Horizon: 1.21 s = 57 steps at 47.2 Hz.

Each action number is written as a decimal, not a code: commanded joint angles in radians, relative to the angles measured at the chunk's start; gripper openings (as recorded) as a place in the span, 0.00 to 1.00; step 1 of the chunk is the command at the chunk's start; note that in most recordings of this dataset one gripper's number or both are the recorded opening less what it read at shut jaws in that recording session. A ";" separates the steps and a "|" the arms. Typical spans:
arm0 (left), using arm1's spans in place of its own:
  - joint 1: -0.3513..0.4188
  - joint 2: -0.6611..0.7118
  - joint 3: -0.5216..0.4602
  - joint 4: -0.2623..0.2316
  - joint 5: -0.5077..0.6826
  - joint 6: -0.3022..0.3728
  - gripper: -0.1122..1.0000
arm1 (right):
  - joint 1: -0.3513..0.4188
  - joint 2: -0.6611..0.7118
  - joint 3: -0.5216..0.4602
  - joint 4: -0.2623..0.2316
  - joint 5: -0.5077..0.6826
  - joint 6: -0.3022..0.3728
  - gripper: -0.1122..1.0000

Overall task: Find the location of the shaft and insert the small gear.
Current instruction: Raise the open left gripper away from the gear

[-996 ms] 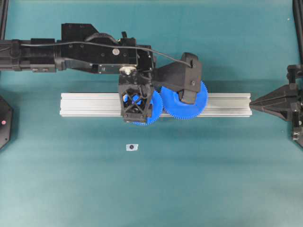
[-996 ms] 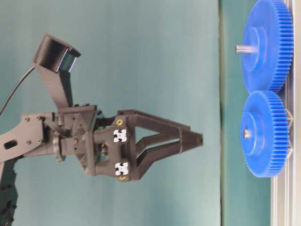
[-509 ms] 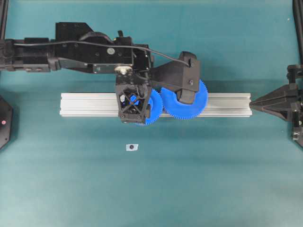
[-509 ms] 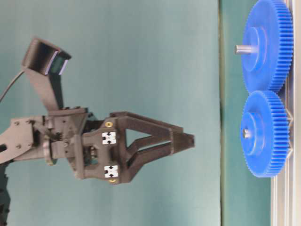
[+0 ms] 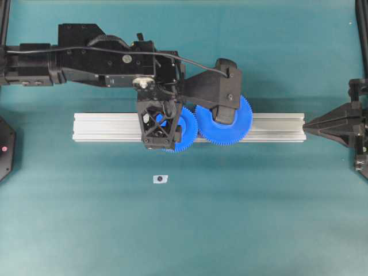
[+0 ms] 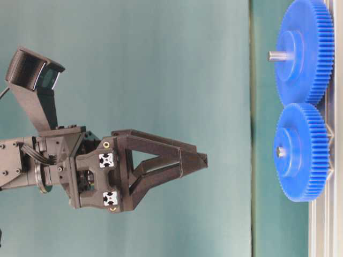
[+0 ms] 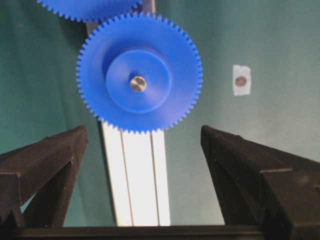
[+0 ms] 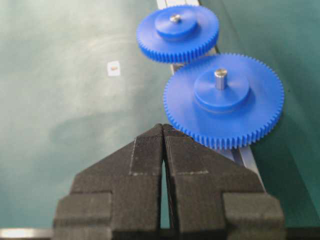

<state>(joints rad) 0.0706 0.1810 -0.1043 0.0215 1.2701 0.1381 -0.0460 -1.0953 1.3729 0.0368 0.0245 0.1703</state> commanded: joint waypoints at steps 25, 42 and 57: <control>-0.015 -0.038 -0.026 0.002 0.000 -0.018 0.91 | -0.002 0.006 -0.011 0.000 -0.008 0.012 0.09; -0.014 -0.034 -0.026 0.002 -0.003 -0.018 0.91 | -0.002 0.005 -0.011 0.000 -0.009 0.012 0.09; -0.014 -0.034 -0.026 0.002 -0.005 -0.018 0.91 | -0.002 -0.012 -0.009 0.000 -0.005 0.012 0.09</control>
<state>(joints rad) 0.0583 0.1810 -0.1043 0.0199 1.2701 0.1197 -0.0460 -1.1091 1.3729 0.0368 0.0245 0.1687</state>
